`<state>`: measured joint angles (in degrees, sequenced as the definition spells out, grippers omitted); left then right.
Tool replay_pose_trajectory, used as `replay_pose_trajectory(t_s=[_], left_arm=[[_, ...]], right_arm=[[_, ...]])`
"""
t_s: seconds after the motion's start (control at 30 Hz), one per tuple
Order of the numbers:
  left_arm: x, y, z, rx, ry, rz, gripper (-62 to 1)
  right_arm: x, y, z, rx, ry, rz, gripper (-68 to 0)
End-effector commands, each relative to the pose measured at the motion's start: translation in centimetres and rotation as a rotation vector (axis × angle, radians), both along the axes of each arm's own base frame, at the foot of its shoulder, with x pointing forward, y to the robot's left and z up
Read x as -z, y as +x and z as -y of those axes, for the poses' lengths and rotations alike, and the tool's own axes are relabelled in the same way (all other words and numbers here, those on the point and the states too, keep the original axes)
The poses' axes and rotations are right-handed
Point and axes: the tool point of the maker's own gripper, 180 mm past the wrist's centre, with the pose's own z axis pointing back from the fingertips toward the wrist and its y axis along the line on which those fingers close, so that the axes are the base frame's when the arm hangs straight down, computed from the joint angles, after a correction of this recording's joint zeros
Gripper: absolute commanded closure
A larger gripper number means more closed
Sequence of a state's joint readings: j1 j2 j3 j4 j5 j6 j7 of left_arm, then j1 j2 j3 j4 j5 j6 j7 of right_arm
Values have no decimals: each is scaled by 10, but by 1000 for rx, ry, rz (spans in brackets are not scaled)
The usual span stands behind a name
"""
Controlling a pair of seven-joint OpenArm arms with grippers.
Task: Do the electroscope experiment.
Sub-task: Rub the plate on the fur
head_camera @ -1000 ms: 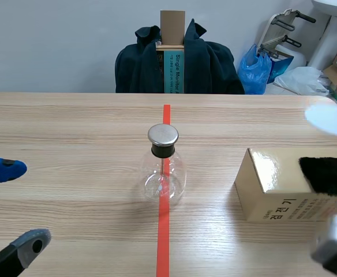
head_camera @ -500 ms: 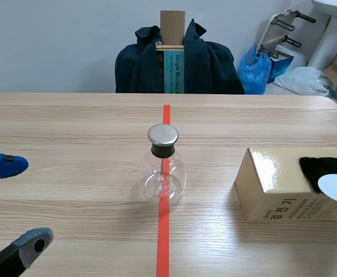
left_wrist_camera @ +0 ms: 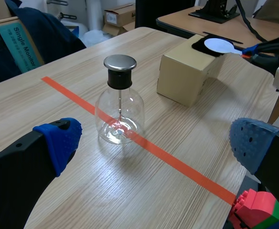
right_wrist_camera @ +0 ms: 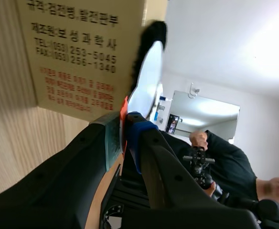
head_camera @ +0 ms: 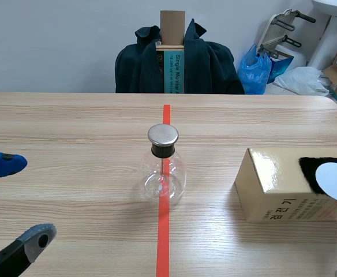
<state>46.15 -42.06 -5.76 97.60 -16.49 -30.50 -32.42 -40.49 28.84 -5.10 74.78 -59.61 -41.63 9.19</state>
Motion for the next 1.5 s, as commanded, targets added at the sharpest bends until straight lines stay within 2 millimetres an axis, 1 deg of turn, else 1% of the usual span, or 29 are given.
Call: replay_pose_trajectory(t_s=[0.0, 0.1, 0.23, 0.3, 0.37, 0.4, 0.43, 0.57, 0.6, 0.63, 0.73, 0.77, 0.8, 0.9, 0.93, 0.97, 1.07, 1.1, 1.13, 1.23, 1.27, 1.3, 1.37, 1.4, 1.43, 1.47], left_arm=[[-6, 2, 1, -5, -21, 18, -623], [-6, 2, 1, -6, -21, 18, -623], [-6, 2, 1, -6, -21, 18, -623], [-6, 2, 1, -6, -21, 19, -623], [-6, 2, 1, -6, -21, 19, -623], [-6, 2, 0, -6, -20, 18, -623], [-6, 2, 0, -6, -20, 18, -623], [-6, 2, 0, -6, -21, 18, -623], [-6, 2, 0, -6, -21, 18, -623], [-6, 2, 0, -6, -20, 18, -623], [-6, 3, 0, -11, -18, 21, -623], [-6, 3, 0, -11, -18, 21, -623], [-6, 3, 0, -11, -18, 21, -623], [-6, 3, 0, -12, -18, 21, -623], [-6, 3, 0, -12, -18, 21, -623], [-6, 3, 0, -12, -18, 21, -623], [-6, 3, 0, -12, -18, 21, -623], [-6, 3, 0, -12, -17, 21, -623], [-6, 3, 0, -12, -17, 21, -623], [-6, 3, 0, -12, -17, 21, -623], [-6, 3, 0, -12, -17, 21, -623], [-6, 3, 0, -11, -17, 21, -623], [-6, 3, 0, -12, -17, 21, -623], [-6, 3, 0, -12, -17, 21, -623], [-6, 3, 0, -12, -17, 21, -623], [-6, 3, 0, -12, -17, 21, -623]], right_arm=[[-11, 6, -4, -19, 2, 68, -7], [-4, 3, -10, -59, -2, 45, -7], [-1, 1, -21, -101, 5, 37, -7], [-5, 7, -8, -30, -11, 59, -7], [-10, 13, 13, 66, -39, 86, -7], [-13, 14, 18, 82, -48, 92, -7], [-13, 14, 18, 74, -52, 93, -7], [-8, 10, -14, -104, -30, 66, -7], [-10, 10, -18, -122, -31, 69, -7], [-12, 12, -18, -116, -35, 79, -7], [-22, 20, 0, -21, -56, 116, -7], [-23, 20, 2, -18, -63, 118, -7], [-22, 19, 0, -33, -64, 114, -7], [-17, 14, -23, -155, -51, 88, -7], [-18, 14, -25, -157, -45, 92, -7], [-21, 17, -20, -122, -48, 106, -7], [-29, 23, 10, 38, -61, 140, -6], [-30, 24, 12, 43, -65, 142, -7], [-29, 23, 7, 12, -69, 137, -7], [-22, 17, -22, -142, -50, 106, -7], [-21, 17, -24, -140, -44, 105, -7], [-22, 18, -18, -97, -44, 112, -7], [-26, 21, 5, 41, -49, 135, -7], [-27, 22, 12, 77, -52, 141, -7], [-28, 22, 13, 80, -56, 141, -7], [-27, 21, 9, 54, -59, 136, -7]])
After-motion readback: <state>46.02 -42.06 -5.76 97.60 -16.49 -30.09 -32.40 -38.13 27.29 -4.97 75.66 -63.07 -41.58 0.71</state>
